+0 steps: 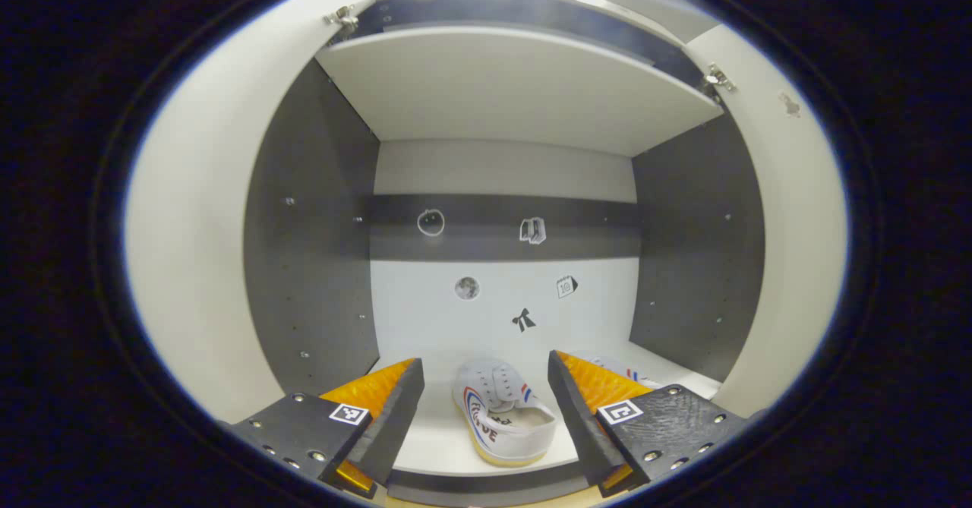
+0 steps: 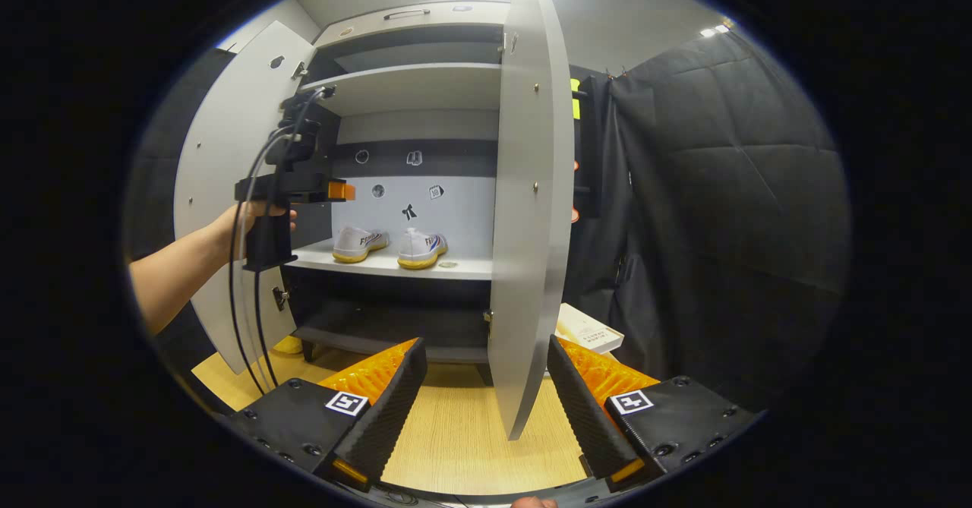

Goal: Grab one shoe with the right hand and put it into the shoe cabinet, grab the other shoe with the left hand and put it into the shoe cabinet; then close the right door with the right hand and the left door with the left hand.

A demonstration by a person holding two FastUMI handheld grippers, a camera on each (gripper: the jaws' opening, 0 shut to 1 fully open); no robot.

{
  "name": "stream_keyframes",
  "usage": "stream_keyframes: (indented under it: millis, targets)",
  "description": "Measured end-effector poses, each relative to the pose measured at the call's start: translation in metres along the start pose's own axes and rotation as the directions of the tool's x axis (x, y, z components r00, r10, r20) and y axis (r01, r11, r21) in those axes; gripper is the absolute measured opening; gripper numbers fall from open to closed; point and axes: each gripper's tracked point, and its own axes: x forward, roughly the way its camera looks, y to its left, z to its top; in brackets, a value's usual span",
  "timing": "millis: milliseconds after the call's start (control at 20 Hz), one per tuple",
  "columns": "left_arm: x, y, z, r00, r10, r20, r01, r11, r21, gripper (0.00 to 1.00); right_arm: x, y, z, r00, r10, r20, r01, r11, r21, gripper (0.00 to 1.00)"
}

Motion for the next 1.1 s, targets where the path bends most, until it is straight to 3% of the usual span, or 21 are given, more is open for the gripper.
stream_keyframes:
  millis: [250,350,500,950,1050,1100]
  targets:
    - [-0.073,-0.002,0.024,0.997,-0.009,0.074,0.010,1.000,-0.005,0.92,-0.003,-0.010,0.013,1.000,0.008,0.022,-0.008,1.000,0.017,1.00]
    - [-0.097,-0.002,0.028,0.997,-0.019,0.079,0.020,1.000,-0.018,0.92,-0.008,-0.019,0.022,0.999,-0.001,0.051,0.000,1.000,0.029,0.96]
    - [-0.137,-0.005,0.020,0.998,-0.033,0.061,0.033,0.999,0.005,0.92,-0.014,-0.032,0.033,0.997,-0.003,0.073,-0.002,0.998,0.067,0.99]
    - [-0.224,-0.008,-0.001,0.998,-0.064,0.021,0.064,0.998,0.002,0.91,-0.018,-0.097,0.063,0.989,-0.112,0.100,0.101,0.989,0.112,0.99]
    - [-0.235,-0.010,-0.007,0.997,-0.078,0.004,0.078,0.997,0.011,0.95,-0.014,-0.114,0.070,0.983,-0.153,0.105,0.141,0.983,0.119,0.96]
    - [-0.242,-0.011,-0.009,0.997,-0.081,-0.001,0.081,0.997,0.013,0.94,-0.013,-0.123,0.075,0.979,-0.173,0.112,0.159,0.980,0.122,1.00]
